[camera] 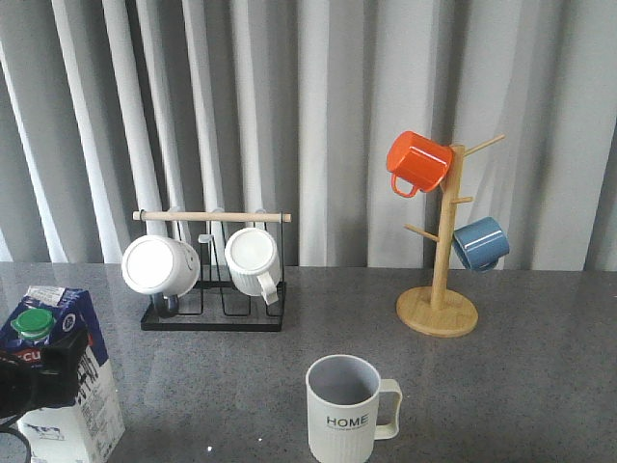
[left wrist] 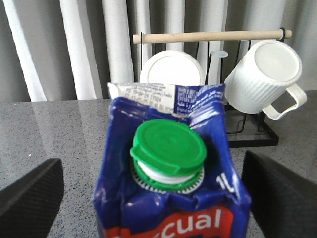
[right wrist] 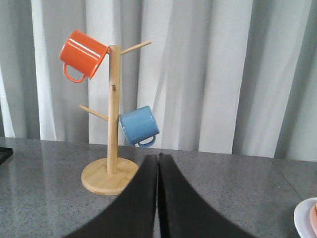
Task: Place milk next to cup
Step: 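Grasp the milk carton with the left gripper and lift it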
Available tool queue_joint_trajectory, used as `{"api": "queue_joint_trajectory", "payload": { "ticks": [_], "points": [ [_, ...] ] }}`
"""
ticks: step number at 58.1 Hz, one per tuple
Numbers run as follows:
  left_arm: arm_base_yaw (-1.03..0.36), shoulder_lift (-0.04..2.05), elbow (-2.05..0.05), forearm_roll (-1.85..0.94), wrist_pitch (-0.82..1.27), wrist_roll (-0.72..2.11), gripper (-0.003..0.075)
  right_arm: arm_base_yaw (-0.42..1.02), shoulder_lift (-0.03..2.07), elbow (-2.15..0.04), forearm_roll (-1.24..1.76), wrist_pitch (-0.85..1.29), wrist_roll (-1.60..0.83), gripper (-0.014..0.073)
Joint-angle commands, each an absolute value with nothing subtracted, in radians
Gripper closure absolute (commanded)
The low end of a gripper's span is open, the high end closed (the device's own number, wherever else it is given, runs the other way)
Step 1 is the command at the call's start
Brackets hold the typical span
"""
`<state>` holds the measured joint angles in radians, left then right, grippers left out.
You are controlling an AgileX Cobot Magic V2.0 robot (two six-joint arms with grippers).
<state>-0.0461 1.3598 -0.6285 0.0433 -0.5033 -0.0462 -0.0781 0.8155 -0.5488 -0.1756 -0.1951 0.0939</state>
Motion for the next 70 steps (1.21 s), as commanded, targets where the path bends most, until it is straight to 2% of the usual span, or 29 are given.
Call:
{"api": "queue_joint_trajectory", "payload": {
  "ticks": [1,9,15,20,30,39,49,70],
  "points": [
    [-0.045,1.351,-0.658,0.040,-0.574,-0.049,0.0011,-0.084,0.806,-0.580,-0.180,-0.267,0.090,0.0603],
    [-0.045,1.371,-0.658,0.040,-0.582,-0.049,0.0034,-0.084,0.806,-0.580,-0.180,-0.267,0.090,0.0603],
    [-0.045,1.382,-0.658,0.040,-0.592,-0.049,0.0082,-0.084,0.806,-0.580,-0.180,-0.267,0.090,0.0603],
    [-0.045,1.386,-0.658,0.049,-0.596,-0.049,0.0174,-0.084,0.806,-0.580,-0.180,-0.267,0.090,0.0603],
    [-0.045,1.386,-0.658,0.047,-0.602,-0.049,0.0415,-0.084,0.806,-0.580,-0.180,-0.267,0.090,0.0603],
    [-0.045,1.386,-0.658,0.033,-0.608,-0.049,0.0526,-0.084,0.806,-0.580,-0.180,-0.267,0.090,0.0603],
    [-0.045,1.386,-0.658,0.027,-0.610,-0.049,0.0563,-0.084,0.806,-0.580,-0.180,-0.267,0.090,0.0603],
    [-0.045,1.386,-0.651,0.027,-0.616,-0.059,0.0564,-0.084,0.806,-0.580,-0.180,-0.267,0.090,0.0603]
  ]
}}
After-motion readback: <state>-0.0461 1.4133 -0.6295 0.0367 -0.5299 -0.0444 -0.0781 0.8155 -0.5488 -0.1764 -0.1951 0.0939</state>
